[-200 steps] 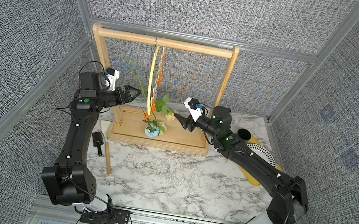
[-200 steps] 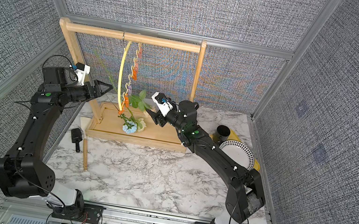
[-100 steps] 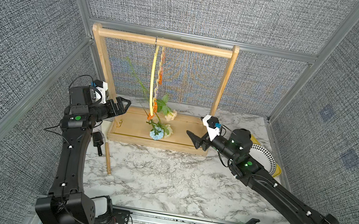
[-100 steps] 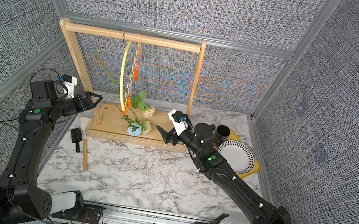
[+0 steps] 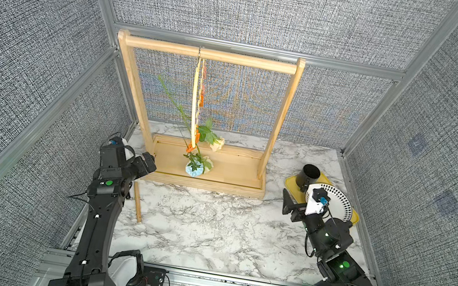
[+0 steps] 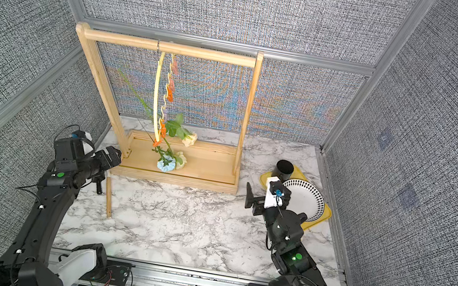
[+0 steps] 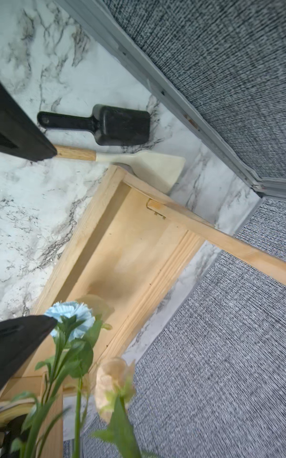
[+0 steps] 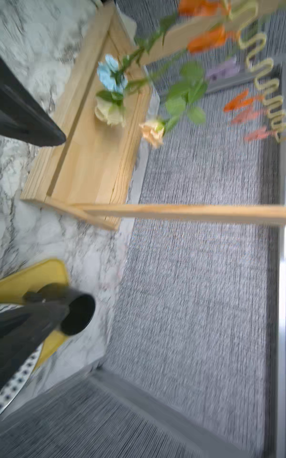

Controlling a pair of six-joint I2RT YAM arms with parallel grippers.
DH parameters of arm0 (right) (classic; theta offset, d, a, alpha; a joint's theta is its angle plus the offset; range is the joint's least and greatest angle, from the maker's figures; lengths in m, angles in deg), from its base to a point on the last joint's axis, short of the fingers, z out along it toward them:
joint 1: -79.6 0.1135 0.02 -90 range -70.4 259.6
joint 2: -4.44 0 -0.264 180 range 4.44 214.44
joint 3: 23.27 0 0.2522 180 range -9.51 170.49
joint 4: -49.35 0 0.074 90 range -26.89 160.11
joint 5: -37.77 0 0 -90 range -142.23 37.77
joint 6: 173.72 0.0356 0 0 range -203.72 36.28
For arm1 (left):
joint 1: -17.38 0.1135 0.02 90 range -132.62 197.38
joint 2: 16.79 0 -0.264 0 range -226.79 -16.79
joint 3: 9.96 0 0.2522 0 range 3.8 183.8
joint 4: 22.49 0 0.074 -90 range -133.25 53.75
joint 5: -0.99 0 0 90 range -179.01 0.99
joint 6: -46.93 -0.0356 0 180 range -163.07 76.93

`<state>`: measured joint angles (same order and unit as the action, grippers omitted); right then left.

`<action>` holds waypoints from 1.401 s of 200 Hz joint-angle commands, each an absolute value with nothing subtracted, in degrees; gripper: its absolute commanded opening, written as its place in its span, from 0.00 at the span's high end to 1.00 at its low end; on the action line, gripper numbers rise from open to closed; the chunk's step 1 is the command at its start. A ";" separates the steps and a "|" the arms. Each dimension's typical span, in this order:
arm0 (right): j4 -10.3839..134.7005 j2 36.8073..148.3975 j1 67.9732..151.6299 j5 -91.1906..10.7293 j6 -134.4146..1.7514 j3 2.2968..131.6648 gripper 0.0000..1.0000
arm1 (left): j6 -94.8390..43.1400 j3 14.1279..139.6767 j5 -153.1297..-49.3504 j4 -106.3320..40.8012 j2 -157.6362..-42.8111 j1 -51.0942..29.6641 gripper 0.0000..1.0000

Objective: Dry the flowers on a clothes hanger
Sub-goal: Reset both arms

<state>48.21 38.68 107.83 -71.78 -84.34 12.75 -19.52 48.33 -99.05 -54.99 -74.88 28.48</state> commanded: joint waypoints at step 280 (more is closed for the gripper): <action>-9.17 91.50 81.92 -57.06 -85.64 2.68 0.01 | -43.82 25.88 -95.51 11.76 -103.10 17.59 0.01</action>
<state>-7.74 91.42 82.15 -58.32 -85.98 2.35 -43.93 25.47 -95.16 10.76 -103.05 17.48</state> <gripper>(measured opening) 0.990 0.994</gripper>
